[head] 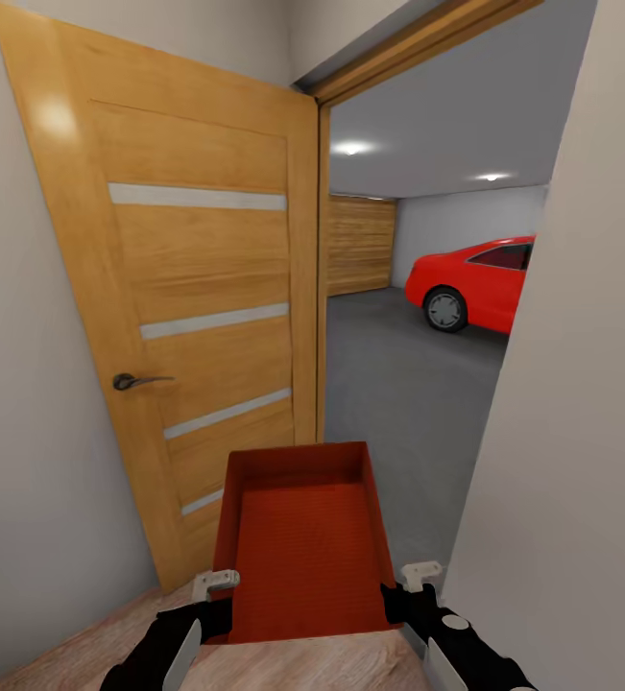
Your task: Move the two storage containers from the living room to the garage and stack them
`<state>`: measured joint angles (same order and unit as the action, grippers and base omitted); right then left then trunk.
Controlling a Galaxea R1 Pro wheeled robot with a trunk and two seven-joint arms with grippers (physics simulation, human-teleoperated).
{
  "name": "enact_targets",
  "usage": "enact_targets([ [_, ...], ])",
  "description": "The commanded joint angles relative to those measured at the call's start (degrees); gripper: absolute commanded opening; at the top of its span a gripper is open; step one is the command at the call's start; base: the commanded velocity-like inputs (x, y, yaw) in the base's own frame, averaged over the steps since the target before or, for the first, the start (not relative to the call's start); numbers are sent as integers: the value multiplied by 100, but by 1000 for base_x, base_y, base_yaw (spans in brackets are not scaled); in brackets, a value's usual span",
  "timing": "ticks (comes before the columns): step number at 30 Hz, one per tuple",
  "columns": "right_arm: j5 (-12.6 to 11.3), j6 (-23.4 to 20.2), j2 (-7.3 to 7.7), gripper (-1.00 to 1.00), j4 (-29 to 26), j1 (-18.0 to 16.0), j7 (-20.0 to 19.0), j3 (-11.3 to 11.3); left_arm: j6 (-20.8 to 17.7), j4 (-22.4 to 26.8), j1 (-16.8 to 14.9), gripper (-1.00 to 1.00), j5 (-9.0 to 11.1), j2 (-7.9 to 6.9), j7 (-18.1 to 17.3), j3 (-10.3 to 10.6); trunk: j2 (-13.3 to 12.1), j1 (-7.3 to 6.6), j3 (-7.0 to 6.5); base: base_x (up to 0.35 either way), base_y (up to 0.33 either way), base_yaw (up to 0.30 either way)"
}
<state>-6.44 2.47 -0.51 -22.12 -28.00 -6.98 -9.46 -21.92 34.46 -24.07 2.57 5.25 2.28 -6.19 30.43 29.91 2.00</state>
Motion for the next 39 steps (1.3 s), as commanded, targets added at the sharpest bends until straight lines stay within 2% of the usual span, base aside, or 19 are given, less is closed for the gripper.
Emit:
enact_targets([
  [1,-77,25,7,-100,15,-3,-110,-100,109,25,-6,-100,-137,-103,167,-57,11,5,12,212,235,0],
  [10,-77,25,7,-100,16,-3,-110,-100,109,25,-8,-100,-134,-103,167,-58,11,5,12,187,238,0],
  [24,-76,25,7,-100,16,-3,-110,-100,109,25,-5,-100,-136,-103,167,-58,11,5,12,21,261,0],
  [39,-75,25,7,-100,17,-3,-125,-100,109,25,-3,-100,-134,-103,166,-57,11,5,12,186,147,0],
])
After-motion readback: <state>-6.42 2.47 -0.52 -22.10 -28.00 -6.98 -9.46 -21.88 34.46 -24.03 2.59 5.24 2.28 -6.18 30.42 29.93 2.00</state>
